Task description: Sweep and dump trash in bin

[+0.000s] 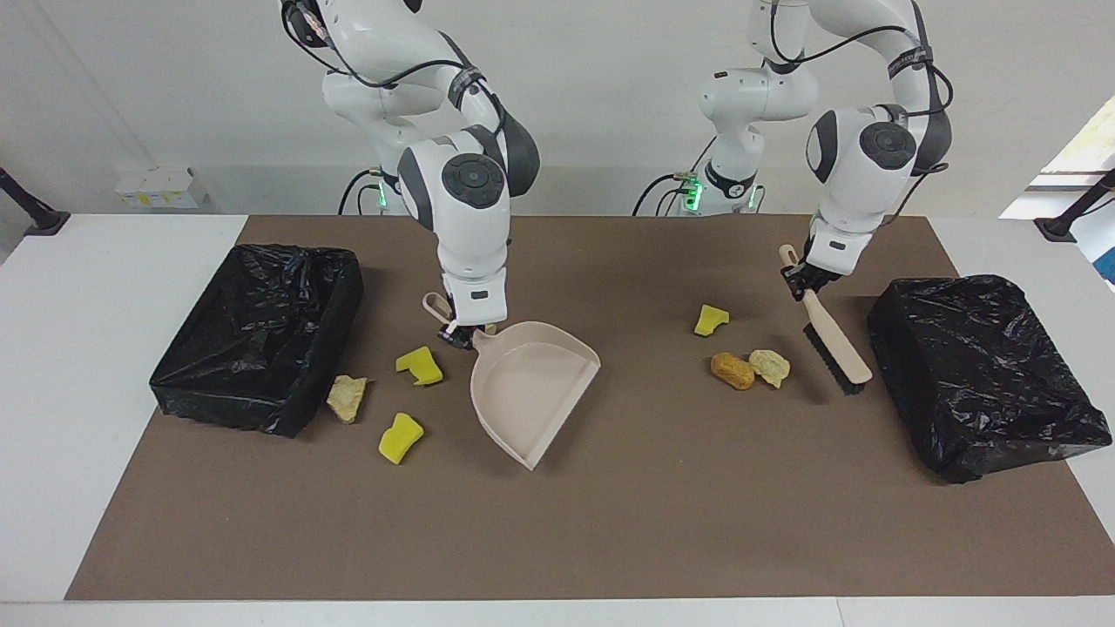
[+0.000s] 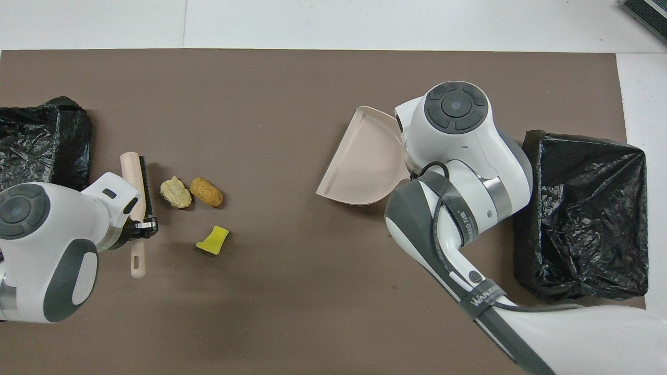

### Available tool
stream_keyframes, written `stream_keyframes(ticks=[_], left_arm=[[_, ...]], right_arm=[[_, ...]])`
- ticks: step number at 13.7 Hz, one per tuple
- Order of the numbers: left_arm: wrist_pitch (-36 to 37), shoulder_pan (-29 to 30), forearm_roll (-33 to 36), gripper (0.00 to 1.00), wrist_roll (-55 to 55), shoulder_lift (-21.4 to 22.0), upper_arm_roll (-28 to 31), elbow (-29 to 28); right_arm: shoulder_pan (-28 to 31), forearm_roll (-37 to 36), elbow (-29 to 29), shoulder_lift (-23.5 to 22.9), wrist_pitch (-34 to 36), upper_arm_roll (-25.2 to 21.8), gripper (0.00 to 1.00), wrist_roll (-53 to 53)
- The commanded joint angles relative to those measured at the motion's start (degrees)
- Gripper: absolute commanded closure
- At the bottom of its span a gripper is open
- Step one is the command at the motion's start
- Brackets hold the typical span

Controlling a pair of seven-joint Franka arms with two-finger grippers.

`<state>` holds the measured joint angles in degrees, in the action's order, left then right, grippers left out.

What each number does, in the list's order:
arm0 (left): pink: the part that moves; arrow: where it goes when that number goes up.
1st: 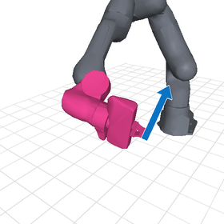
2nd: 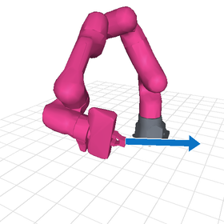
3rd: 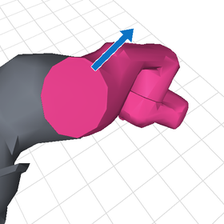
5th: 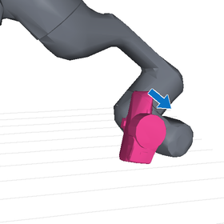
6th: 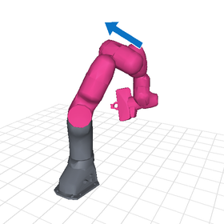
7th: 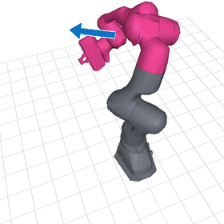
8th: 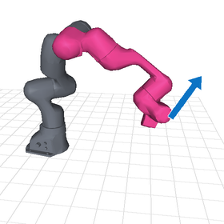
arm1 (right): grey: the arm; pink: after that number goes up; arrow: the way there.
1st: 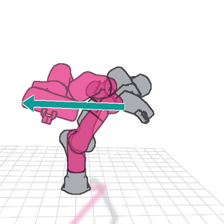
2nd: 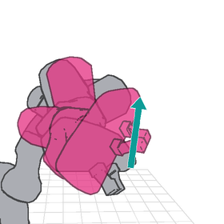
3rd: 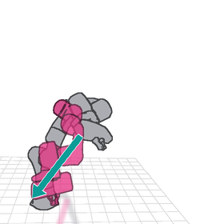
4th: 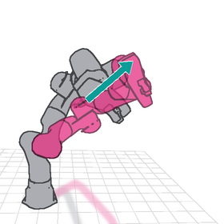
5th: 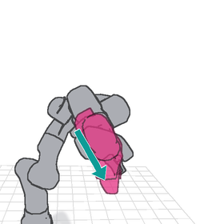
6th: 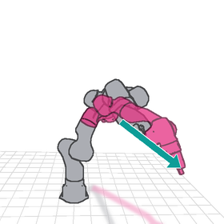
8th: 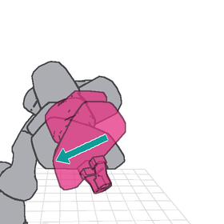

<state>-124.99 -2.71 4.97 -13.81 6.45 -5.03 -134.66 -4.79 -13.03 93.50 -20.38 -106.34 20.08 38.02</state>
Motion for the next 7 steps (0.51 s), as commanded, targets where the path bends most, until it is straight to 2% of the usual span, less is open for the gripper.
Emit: stream_keyframes(ticks=[1, 4, 7], left_arm=[[-1.0, -2.7, 0.5, 1.00, 8.5, -0.4, 0.3, -0.7], [-0.6, -7.7, 0.0, 1.00, 14.8, -0.8, 0.2, -0.7], [-0.1, -12.4, -0.2, 1.00, 17.5, -0.7, 0.2, -0.7]], right_arm=[[0.8, -0.2, -1.4, -1.6, -1.2, 0.6, 1.00, 7.4], [-0.2, -0.3, -3.1, -4.1, -1.4, 0.6, 1.00, 8.1], [-1.3, -0.9, -2.2, -4.6, -4.5, 0.7, 1.00, 8.3]])
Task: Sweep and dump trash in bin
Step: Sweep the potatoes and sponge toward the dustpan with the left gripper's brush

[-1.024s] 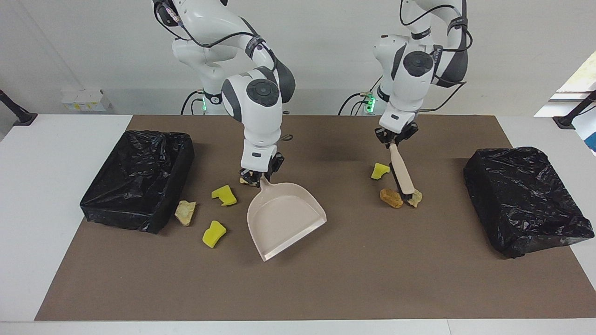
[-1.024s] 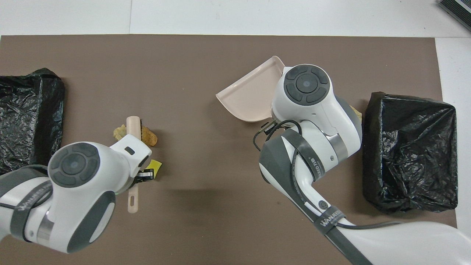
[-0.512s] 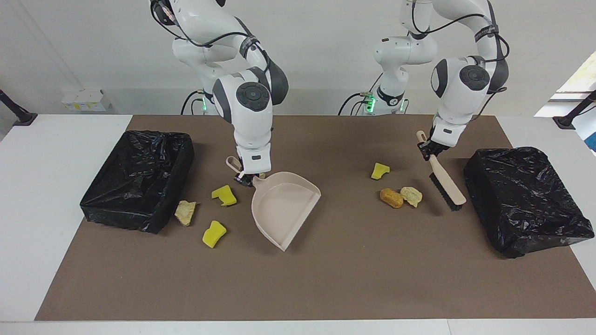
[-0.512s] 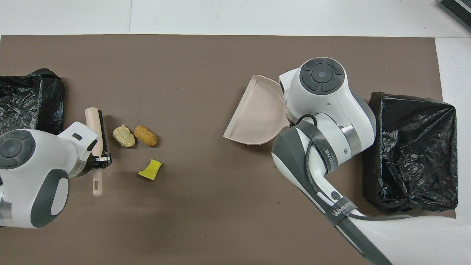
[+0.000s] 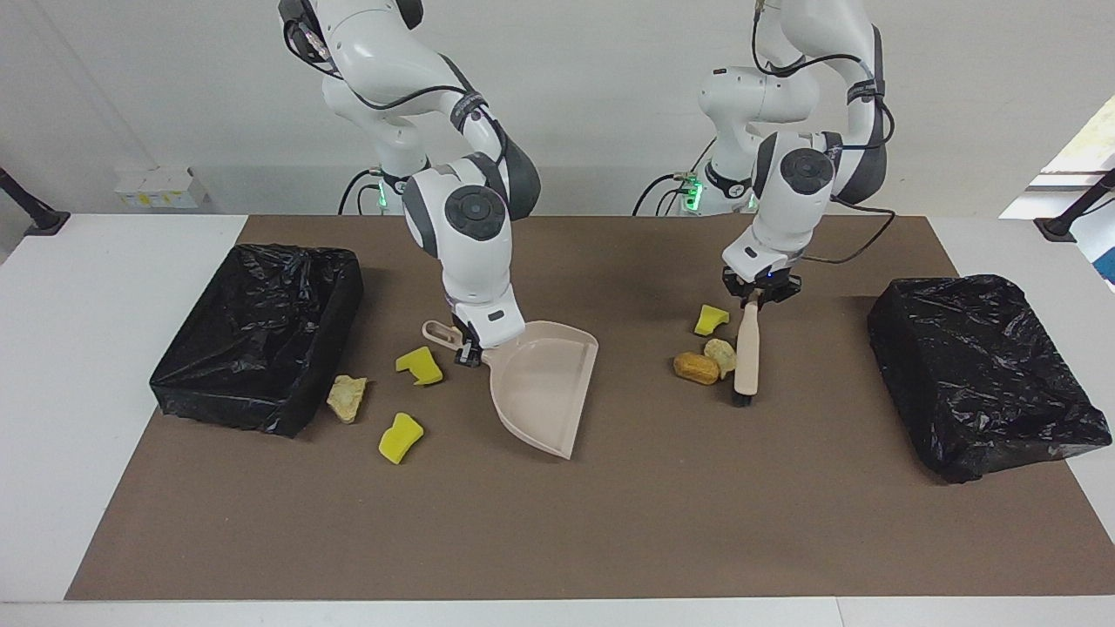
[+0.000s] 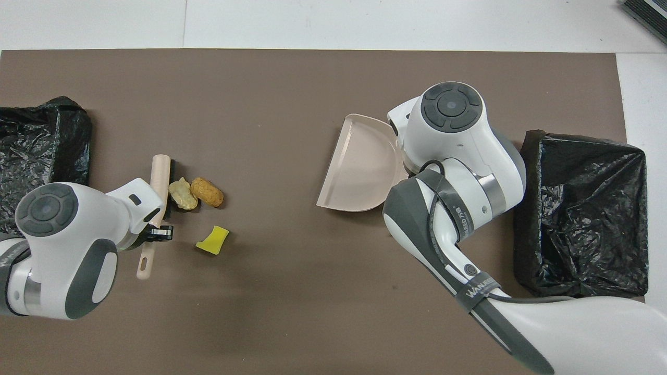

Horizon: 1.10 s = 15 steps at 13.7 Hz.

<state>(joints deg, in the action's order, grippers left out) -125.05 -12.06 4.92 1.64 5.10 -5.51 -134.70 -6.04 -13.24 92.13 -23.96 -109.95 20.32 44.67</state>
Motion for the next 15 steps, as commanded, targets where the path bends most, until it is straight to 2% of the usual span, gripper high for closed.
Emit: stream_keyframes(ticks=[1, 3, 5, 8, 13, 15], left_arm=[[0.4, -4.4, -0.7, 1.00, 1.4, 0.6, 0.8, -0.5], [1.6, -5.1, -2.0, 1.00, -0.7, 0.7, 0.8, 0.5], [4.2, -5.1, -2.1, 1.00, -7.6, 1.7, 0.8, 1.7], [6.7, -5.2, -2.0, 1.00, -29.8, 2.5, 0.7, 2.8], [14.0, -5.3, -2.0, 1.00, -57.0, 3.9, 0.6, 2.3], [16.1, -5.3, -2.0, 1.00, -63.6, 5.7, 0.5, 0.5]], right_arm=[[-0.1, -0.6, -0.5, -0.9, -1.0, 0.3, 1.00, 1.6], [0.1, -0.5, 1.1, -0.3, -1.8, 0.4, 1.00, 1.6], [0.2, -0.4, 1.3, -0.2, -2.2, 0.4, 1.00, 1.1], [-0.2, -0.6, 2.5, -0.2, -2.1, 0.3, 1.00, 1.0], [0.5, -2.2, 2.4, -0.4, -2.8, 0.3, 1.00, 8.7], [0.9, -2.1, 2.8, -0.4, -3.0, 0.4, 1.00, 10.3]])
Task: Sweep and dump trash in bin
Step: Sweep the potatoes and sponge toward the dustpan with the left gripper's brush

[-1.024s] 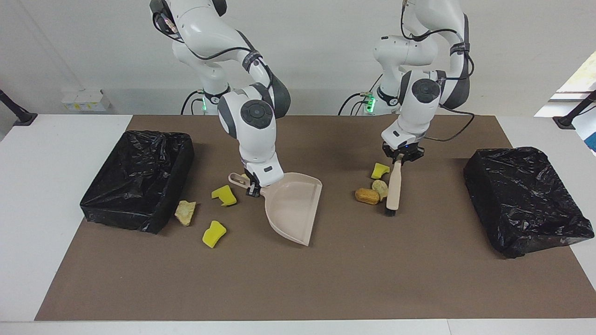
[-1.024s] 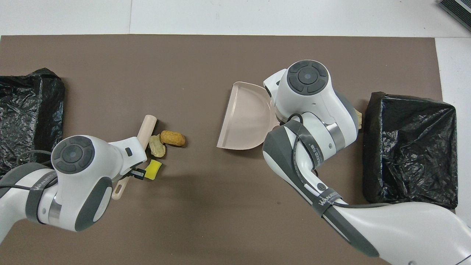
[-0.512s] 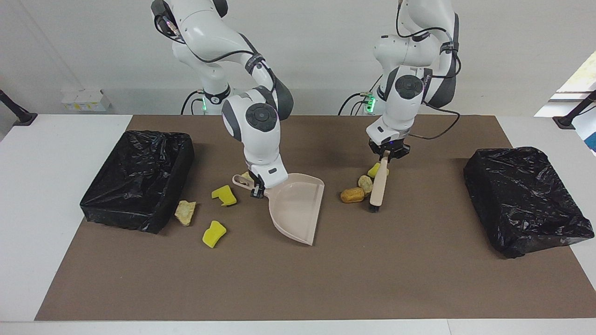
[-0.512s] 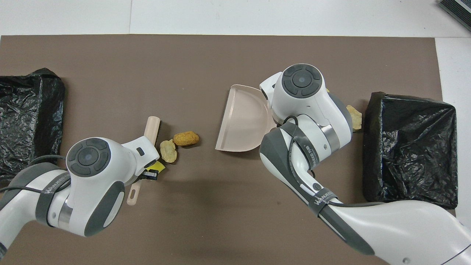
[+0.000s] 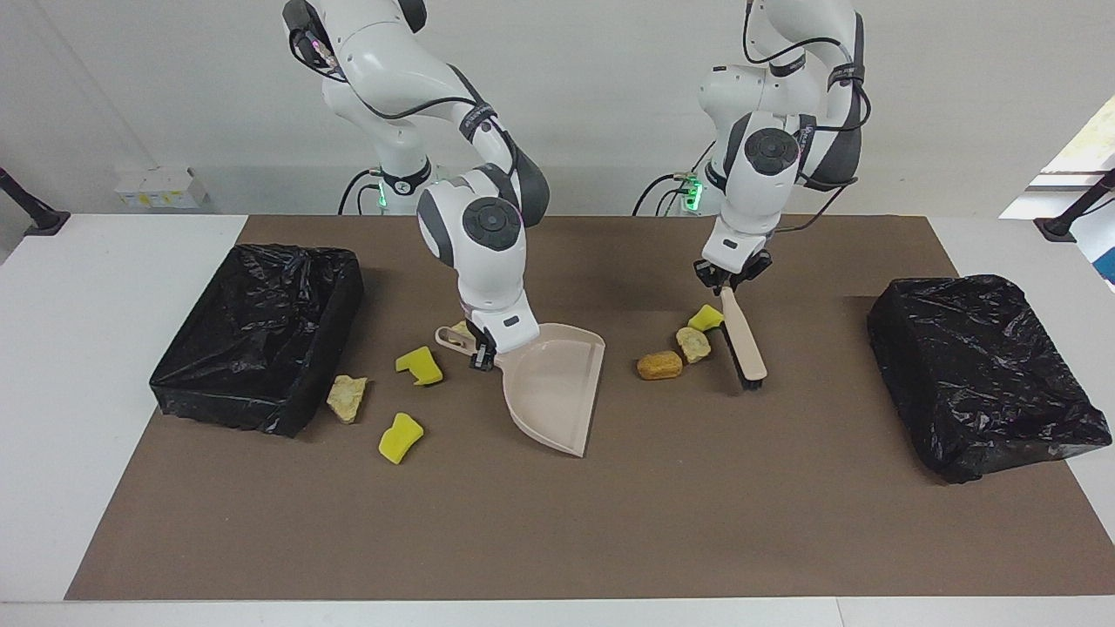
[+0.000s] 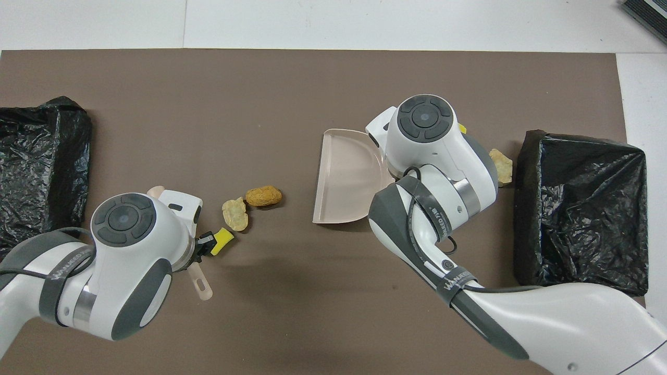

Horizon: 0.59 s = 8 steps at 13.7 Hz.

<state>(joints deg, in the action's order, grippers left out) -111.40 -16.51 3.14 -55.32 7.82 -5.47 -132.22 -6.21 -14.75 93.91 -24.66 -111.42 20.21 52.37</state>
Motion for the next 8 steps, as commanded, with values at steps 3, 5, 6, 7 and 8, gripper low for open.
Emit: stream_keyframes(ticks=[3, 5, 6, 7, 8], left_arm=[[0.5, -3.6, -1.6, 1.00, -8.0, 8.3, 0.3, -9.4], [-2.2, -9.0, -2.5, 1.00, -7.4, 6.8, 0.4, -10.2], [-4.2, -10.7, -2.5, 1.00, -6.9, 5.8, 0.4, -10.5], [-6.9, -10.7, -2.5, 1.00, -5.9, 4.8, 0.4, -10.4], [-9.2, -10.7, -2.6, 1.00, -3.8, 3.6, 0.4, -10.1]], right_arm=[[0.9, -0.5, 1.2, 0.4, -1.6, 0.5, 1.00, 2.0], [0.8, -0.5, 1.3, 0.5, -1.6, 0.5, 1.00, 1.9], [0.8, -0.5, 1.4, 0.5, -1.7, 0.5, 1.00, 1.9], [0.5, -0.6, 1.4, 0.5, -1.8, 0.5, 1.00, 2.0], [0.2, -0.7, 1.4, 0.6, -1.8, 0.4, 1.00, 2.0]])
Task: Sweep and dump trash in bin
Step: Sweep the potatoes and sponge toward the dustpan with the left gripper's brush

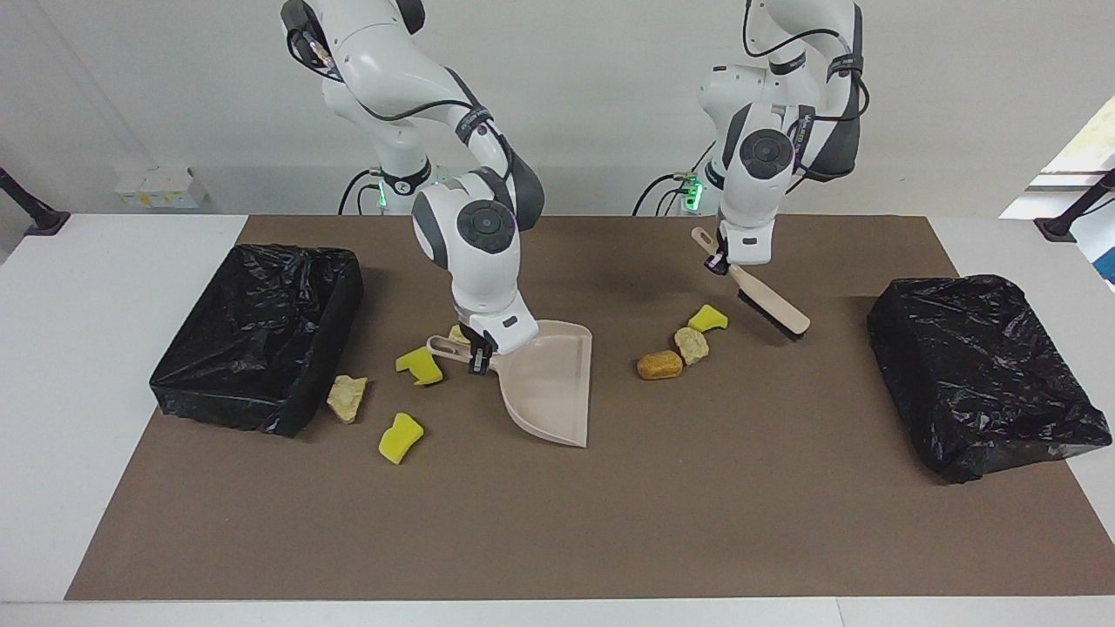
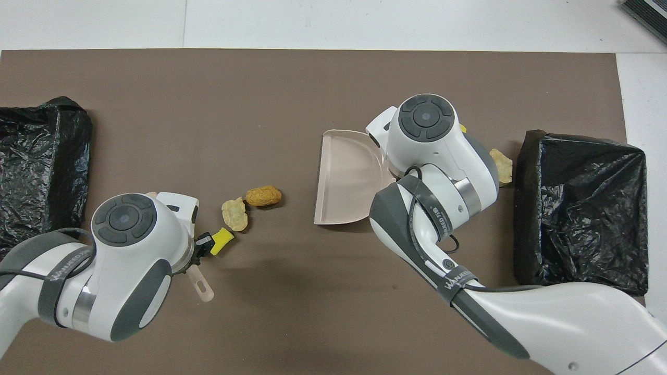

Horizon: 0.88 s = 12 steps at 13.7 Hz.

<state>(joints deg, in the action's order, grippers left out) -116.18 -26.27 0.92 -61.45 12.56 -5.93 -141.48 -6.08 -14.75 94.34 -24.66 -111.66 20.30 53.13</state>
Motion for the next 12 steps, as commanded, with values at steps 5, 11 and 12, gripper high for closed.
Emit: stream_keyframes(ticks=[5, 11, 12], left_arm=[[-8.9, 1.2, -2.1, 1.00, 16.9, -7.2, 0.9, 4.1], [-13.4, 1.0, -5.8, 1.00, 26.5, -11.8, 0.8, 8.6], [-14.9, -0.5, -6.0, 1.00, 26.2, -14.1, 0.8, 9.8]], right_arm=[[-0.1, -1.0, 3.8, 1.5, -3.1, 0.4, 1.00, -0.3], [-0.1, -1.0, 5.0, 2.1, -3.8, 0.4, 1.00, -2.2], [-0.1, -1.0, 5.1, 2.2, -3.8, 0.4, 1.00, -2.2]])
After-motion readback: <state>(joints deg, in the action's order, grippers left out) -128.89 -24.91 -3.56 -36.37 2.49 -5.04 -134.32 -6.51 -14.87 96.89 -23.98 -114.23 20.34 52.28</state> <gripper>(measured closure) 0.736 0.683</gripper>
